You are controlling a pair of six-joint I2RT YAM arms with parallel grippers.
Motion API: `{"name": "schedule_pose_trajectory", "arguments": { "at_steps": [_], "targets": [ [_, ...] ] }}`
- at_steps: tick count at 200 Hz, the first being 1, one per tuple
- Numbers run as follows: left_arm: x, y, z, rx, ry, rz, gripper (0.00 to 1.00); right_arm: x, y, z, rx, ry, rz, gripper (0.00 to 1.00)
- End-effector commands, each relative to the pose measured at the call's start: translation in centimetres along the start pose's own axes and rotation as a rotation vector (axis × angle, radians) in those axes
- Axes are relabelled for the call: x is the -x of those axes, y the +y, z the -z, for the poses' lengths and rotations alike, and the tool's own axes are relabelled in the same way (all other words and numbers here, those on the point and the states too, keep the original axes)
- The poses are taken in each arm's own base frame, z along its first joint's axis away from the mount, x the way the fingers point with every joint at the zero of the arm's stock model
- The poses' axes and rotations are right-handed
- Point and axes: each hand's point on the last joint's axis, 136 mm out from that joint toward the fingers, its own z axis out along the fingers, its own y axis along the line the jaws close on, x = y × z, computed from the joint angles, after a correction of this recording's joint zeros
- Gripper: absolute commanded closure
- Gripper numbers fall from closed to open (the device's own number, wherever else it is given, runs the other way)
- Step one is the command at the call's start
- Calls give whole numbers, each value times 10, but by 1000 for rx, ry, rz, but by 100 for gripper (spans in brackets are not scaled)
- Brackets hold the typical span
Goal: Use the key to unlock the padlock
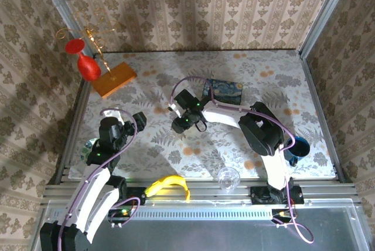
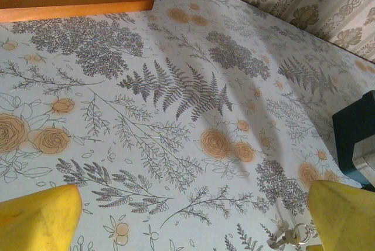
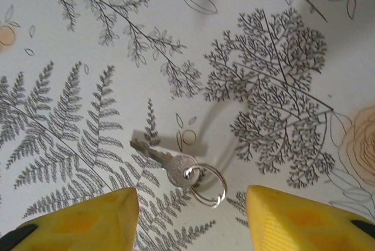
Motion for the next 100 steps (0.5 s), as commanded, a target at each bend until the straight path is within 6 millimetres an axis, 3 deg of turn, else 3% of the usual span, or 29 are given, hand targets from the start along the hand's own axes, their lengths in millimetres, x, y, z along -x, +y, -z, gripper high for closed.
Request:
{"name": "schedule_pose_trajectory", "arguments": {
  "at_steps": [1,54,100],
  "targets": [
    [3,-2,3,-8,-1,8,0,7,1,-7,44,-2,7,48],
    [-2,5,3,25,20,13,0,5,6,-15,96,12,-10,50],
    [0,6,3,37,12,19,0,-4,9,-14,111,32,-18,60]
  ]
}}
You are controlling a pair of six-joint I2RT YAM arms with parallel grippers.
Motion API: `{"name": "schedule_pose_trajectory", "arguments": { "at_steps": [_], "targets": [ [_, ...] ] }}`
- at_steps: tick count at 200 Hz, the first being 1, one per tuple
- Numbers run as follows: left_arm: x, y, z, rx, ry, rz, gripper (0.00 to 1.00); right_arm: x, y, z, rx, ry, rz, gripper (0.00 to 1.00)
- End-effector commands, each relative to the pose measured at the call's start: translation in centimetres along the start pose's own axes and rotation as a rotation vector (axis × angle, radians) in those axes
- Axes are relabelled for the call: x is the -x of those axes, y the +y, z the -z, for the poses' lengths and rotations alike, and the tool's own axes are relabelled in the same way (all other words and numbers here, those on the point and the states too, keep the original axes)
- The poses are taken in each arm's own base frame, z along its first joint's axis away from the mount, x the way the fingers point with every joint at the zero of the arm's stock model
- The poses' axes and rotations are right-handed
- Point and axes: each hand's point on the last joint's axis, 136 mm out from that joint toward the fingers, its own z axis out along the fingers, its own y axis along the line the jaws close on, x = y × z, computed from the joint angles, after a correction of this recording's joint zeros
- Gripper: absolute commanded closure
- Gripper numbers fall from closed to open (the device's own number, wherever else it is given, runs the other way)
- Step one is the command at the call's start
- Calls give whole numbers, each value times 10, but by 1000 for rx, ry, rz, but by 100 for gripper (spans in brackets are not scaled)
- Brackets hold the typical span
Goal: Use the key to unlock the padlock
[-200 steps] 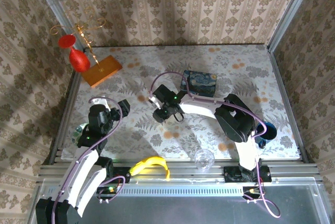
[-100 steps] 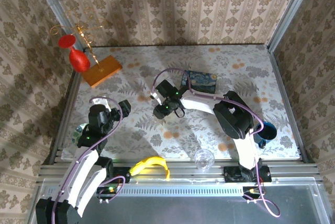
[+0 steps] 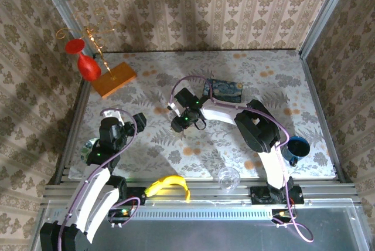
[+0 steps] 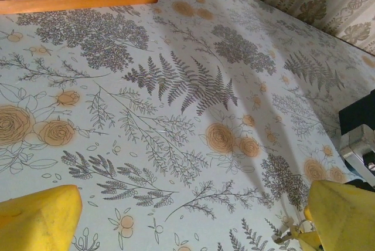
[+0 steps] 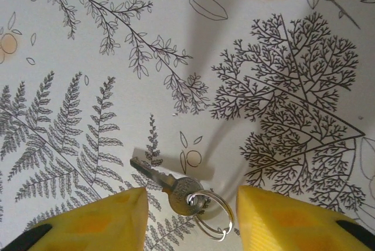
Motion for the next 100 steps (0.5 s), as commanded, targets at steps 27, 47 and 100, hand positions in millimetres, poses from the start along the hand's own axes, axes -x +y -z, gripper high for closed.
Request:
{"name": "schedule_pose_trajectory", "arguments": {
  "at_steps": [27,47,100],
  "targets": [
    [6,2,3,19,-9,14,0,-8,3,2,23,20,-8,65],
    [6,2,2,21,-8,17,0,-8,2,4,12,18,-9,67],
    [6,1,2,14,-7,20,0,-12,-2,2,-13,23,-19,75]
  ]
}}
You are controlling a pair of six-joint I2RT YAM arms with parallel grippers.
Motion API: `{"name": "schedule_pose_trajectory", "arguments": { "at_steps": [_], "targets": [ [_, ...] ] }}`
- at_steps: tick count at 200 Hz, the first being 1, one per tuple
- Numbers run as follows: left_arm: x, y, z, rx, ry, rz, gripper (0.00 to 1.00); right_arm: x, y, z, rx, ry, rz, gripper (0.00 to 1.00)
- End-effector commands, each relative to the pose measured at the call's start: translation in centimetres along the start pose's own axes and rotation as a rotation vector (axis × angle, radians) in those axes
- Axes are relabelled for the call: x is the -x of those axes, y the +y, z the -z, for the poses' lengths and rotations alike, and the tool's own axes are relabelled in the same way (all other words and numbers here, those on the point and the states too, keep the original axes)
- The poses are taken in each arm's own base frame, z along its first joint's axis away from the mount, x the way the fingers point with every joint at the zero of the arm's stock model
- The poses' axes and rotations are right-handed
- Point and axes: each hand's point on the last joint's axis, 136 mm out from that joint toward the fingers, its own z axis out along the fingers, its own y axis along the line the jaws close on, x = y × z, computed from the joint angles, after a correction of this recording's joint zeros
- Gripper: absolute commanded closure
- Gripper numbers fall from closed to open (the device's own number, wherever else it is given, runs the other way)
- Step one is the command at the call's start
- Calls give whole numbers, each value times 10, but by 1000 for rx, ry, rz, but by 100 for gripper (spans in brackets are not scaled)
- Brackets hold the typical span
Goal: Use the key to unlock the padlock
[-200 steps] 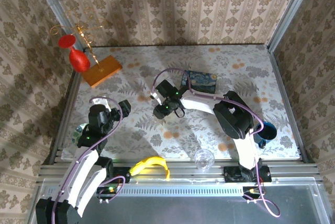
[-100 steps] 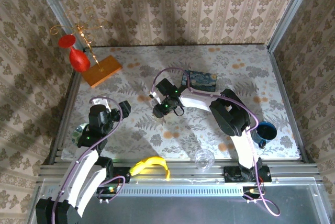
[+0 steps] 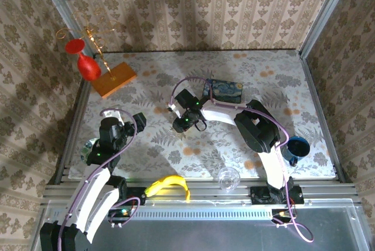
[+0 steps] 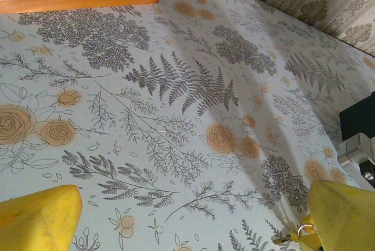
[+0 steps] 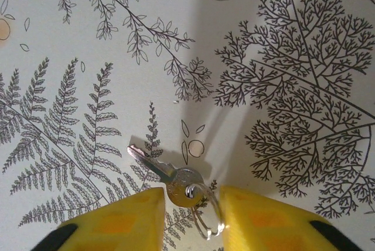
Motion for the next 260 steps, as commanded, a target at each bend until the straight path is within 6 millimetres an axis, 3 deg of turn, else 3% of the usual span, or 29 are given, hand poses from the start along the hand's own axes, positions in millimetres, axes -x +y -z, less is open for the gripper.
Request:
{"name": "schedule_pose_trajectory", "arguments": {
  "at_steps": [1,54,132,191,260],
  "targets": [
    [7,0,2,11,-7,15,0,-5,-2,5,-14,6,-14,76],
    [4,2,2,34,35,45,0,-1,0,16,-27,-27,-18,98],
    [11,-28,8,-90,97,98,0,14,7,69,-115,-155,22,100],
    [16,-71,11,-322,135,208,3,30,14,116,-155,-366,60,100],
    [24,-126,12,-560,189,265,29,42,30,138,-171,-535,104,100]
  ]
}}
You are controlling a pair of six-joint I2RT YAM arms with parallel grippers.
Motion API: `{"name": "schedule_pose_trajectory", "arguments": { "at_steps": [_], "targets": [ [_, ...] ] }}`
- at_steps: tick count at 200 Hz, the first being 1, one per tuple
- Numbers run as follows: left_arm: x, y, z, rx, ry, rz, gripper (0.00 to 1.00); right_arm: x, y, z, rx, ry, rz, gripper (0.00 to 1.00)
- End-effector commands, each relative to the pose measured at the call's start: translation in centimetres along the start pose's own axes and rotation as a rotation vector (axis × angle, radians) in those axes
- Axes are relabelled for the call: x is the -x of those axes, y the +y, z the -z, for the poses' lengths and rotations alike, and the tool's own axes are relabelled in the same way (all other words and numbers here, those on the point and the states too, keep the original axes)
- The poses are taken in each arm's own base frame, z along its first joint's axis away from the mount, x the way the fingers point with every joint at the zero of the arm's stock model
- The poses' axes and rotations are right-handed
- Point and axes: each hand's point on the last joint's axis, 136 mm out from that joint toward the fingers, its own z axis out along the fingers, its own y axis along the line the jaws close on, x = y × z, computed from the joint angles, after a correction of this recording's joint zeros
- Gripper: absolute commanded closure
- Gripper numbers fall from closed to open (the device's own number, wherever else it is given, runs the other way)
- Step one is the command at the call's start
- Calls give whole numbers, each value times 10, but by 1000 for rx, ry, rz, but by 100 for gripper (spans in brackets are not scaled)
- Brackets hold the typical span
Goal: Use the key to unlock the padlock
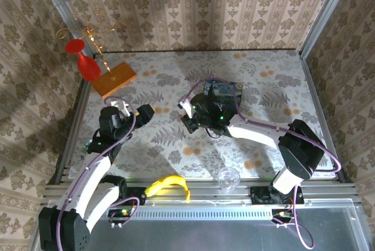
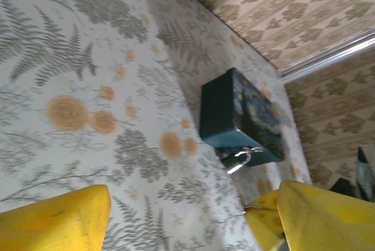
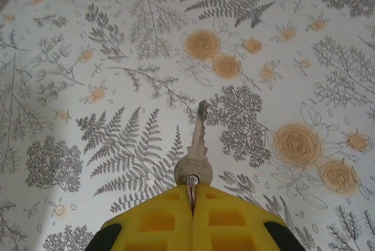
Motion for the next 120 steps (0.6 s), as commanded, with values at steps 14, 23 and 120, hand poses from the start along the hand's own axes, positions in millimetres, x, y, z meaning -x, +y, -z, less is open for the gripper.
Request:
{"name": "schedule_pose_trajectory", "arguments": {
  "at_steps": [14,23,120],
  "targets": [
    [2,-47,-9,-167,39,-12,32,32,1,11,-42,-131,21,100],
    [-2,-49,-12,-175,57,-27,35,32,2,10,-44,-134,22,100],
    [-24,-59,-47,-232,161,-47,53,39,17,15,-22,-176,29,100]
  ]
}}
